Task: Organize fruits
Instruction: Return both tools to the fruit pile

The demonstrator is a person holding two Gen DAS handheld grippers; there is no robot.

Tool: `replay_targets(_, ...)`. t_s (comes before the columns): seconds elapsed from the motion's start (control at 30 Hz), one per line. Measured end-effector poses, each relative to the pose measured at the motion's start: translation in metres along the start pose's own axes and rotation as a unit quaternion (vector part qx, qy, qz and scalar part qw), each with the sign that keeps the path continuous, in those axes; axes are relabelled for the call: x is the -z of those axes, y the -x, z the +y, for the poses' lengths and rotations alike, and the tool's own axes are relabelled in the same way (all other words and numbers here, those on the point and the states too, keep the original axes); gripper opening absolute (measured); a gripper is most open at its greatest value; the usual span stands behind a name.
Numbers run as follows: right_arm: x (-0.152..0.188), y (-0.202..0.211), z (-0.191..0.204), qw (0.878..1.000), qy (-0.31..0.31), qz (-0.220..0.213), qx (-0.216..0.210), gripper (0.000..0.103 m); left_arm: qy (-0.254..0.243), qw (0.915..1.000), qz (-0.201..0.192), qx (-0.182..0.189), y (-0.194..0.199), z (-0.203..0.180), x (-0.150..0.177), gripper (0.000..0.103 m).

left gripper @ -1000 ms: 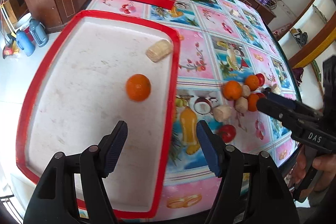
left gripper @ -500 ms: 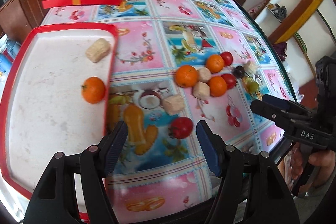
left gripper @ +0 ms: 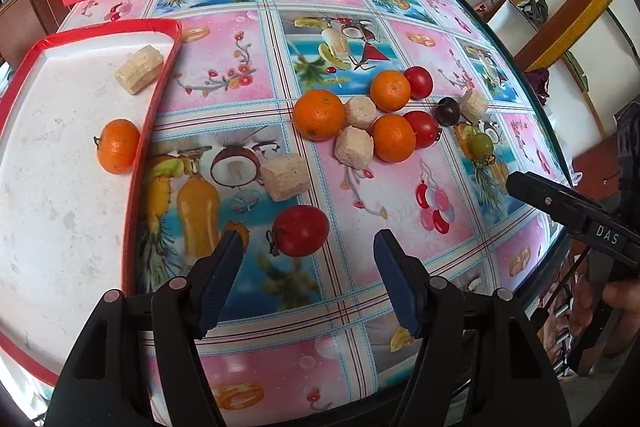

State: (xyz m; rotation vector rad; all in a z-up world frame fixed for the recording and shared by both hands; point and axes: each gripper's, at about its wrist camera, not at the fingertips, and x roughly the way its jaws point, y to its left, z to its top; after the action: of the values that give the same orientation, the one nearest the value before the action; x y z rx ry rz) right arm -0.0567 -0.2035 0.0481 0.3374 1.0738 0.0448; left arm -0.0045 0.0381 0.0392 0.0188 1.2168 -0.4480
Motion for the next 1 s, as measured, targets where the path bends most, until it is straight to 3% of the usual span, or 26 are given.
replay_targets(0.2,-0.004,-0.001,-0.017,1.0,-0.007,0.002,-0.002,0.068,0.016,0.9999,-0.002,-0.002,-0.005,-0.001,0.001,0.067)
replay_targets(0.4,-0.01,-0.006,-0.027,1.0,-0.017,0.008,-0.007,0.058,0.032,0.9995,0.006,0.007,-0.01,0.002,0.003,0.05)
replay_targets(0.8,-0.019,-0.024,-0.023,1.0,0.016,0.023,-0.002,0.051,0.051,0.9987,0.007,-0.009,-0.017,0.005,0.0,0.05)
replay_targets(1.0,-0.028,-0.038,-0.025,0.999,0.024,0.03,0.011,0.042,0.065,0.9978,0.006,-0.011,-0.016,0.012,0.0,0.05)
